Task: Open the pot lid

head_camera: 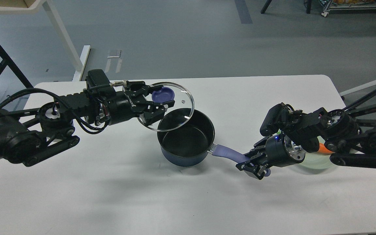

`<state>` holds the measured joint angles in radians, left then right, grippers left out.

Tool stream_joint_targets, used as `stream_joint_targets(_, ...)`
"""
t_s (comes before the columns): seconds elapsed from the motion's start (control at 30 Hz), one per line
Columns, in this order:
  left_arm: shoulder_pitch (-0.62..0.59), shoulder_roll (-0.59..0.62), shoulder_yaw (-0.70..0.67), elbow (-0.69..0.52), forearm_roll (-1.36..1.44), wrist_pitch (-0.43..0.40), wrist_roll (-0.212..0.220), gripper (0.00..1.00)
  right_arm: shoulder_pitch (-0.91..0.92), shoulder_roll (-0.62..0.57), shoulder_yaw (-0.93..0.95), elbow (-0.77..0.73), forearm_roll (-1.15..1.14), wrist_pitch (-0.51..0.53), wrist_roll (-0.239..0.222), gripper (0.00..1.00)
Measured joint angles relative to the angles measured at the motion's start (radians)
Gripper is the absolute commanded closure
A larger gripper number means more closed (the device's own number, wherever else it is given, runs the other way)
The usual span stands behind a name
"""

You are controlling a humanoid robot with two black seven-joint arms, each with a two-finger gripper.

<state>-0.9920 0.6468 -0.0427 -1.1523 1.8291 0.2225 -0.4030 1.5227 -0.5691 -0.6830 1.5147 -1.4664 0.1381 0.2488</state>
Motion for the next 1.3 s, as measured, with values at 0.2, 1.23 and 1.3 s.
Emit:
stream_joint_targets(0.2, 0.073, 0.167, 0.008, 0.004, -0.009, 0.003, -0.041, 0.56, -0.001, -0.002, 0.003, -0.001, 0.007, -0.001, 0.003, 0.8)
stream_joint_targets(1.23, 0.28, 0.228, 0.095, 0.217, -0.235, 0.197, -0.086, 0.01, -0.004, -0.005, 0.011, -0.004, 0.084, -0.001, 0.008, 0.12)
stream_joint_targets(1.3, 0.258, 0.231, 0.094, 0.217, -0.301, 0.196, -0.086, 0.01, -0.001, -0.005, 0.021, -0.012, 0.113, 0.0, 0.009, 0.05)
